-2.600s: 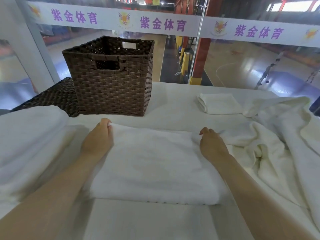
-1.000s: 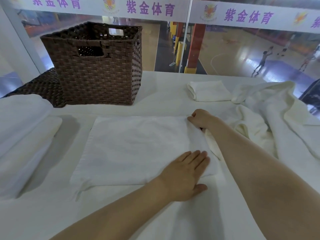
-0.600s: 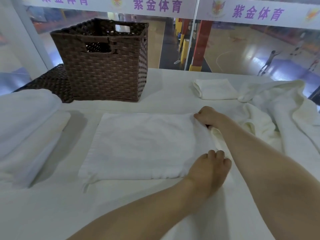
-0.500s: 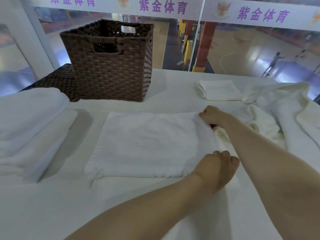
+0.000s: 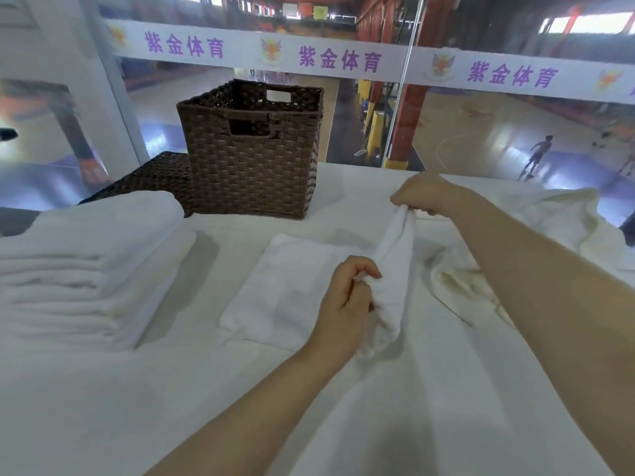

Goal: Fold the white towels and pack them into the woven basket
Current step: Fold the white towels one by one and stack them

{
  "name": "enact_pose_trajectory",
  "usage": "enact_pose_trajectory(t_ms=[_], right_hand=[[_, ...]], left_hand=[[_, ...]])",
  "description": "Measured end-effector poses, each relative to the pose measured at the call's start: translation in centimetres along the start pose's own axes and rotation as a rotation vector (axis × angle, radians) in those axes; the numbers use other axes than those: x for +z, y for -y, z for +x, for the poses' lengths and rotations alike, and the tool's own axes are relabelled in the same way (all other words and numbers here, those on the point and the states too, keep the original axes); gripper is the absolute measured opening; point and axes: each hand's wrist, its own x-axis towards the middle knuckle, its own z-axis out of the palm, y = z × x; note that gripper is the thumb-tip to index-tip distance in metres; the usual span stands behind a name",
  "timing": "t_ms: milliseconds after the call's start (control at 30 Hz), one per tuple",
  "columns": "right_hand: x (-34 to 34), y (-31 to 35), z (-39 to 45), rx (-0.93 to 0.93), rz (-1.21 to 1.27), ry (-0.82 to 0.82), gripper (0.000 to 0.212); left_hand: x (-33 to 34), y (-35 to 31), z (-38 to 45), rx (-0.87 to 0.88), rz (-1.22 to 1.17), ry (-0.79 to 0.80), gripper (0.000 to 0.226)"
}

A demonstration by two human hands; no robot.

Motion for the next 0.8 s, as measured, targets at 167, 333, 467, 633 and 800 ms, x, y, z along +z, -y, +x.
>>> enact_pose_trajectory(t_ms=[167, 333, 467, 633, 800], right_hand=[[0.2, 9.6, -1.1, -0.079, -0.106, 0.012, 0.017], [3.7, 16.3, -0.9, -0.066, 0.023, 0.147, 0.014], [6.8, 18.6, 0.2, -0.048, 0.150, 0.221, 0.018], [10.1, 19.3, 1.3, -0.070, 0.145, 0.148, 0.011], [13.1, 19.0, 1.7, -0.155, 0.055, 0.026, 0.020]], left_hand=[[-4.7, -1.6, -0.7, -0.047, -0.307, -0.159, 0.039], [-10.3, -1.4, -1.4, -0.079, -0.409, -0.222, 0.027], [-14.0, -0.5, -1.9, -0.105, -0.172, -0.271, 0.013], [-18.4, 1.0, -0.9, -0.177, 0.300, -0.363, 0.007], [-20.2, 2.9, -0.3, -0.314, 0.446, -0.249, 0.006]])
